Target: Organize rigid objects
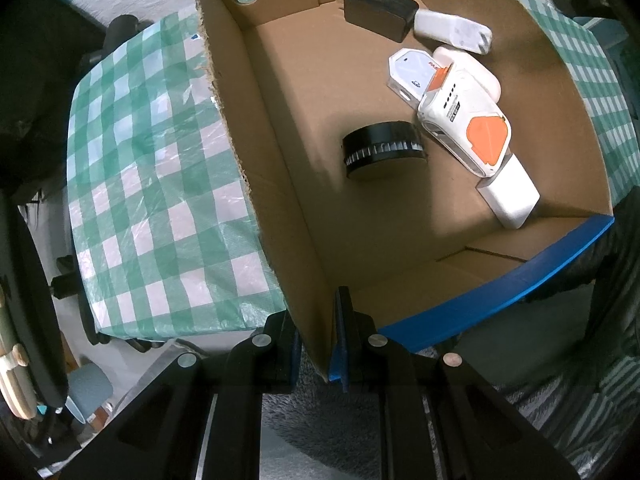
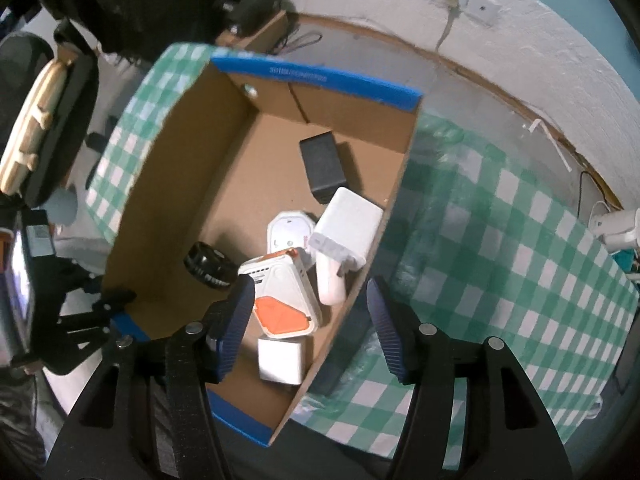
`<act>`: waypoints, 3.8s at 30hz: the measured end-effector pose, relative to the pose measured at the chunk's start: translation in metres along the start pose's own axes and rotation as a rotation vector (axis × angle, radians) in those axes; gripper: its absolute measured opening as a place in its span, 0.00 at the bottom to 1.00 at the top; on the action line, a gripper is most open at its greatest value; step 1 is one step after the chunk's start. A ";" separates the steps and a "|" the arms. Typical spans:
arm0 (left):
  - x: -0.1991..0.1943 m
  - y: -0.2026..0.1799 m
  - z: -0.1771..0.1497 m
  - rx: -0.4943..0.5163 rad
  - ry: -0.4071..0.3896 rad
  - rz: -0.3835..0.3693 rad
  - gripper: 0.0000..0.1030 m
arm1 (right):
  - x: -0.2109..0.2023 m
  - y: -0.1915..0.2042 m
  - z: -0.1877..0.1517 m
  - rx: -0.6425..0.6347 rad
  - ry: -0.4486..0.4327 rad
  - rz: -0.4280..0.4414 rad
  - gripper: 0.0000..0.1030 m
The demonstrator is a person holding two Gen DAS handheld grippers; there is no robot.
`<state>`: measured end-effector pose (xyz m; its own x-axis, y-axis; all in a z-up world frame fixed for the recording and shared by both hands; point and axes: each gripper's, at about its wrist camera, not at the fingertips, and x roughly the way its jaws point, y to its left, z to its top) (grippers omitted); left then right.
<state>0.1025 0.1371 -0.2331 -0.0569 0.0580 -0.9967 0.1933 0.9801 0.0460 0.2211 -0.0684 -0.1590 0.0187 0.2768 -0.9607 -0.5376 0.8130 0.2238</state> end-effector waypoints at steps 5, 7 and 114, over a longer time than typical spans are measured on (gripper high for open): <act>-0.004 0.001 -0.002 -0.023 -0.015 0.001 0.15 | -0.034 -0.009 -0.016 0.041 -0.079 -0.016 0.65; -0.006 0.002 -0.003 -0.032 -0.021 0.000 0.16 | -0.050 -0.014 -0.024 0.060 -0.114 -0.017 0.66; -0.235 -0.154 -0.112 -0.098 -0.821 0.159 0.99 | -0.254 -0.037 -0.245 0.286 -0.678 -0.279 0.75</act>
<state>-0.0235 -0.0065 0.0016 0.7015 0.0777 -0.7085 0.0504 0.9862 0.1580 0.0297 -0.2937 0.0368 0.6805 0.2203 -0.6988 -0.2008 0.9733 0.1112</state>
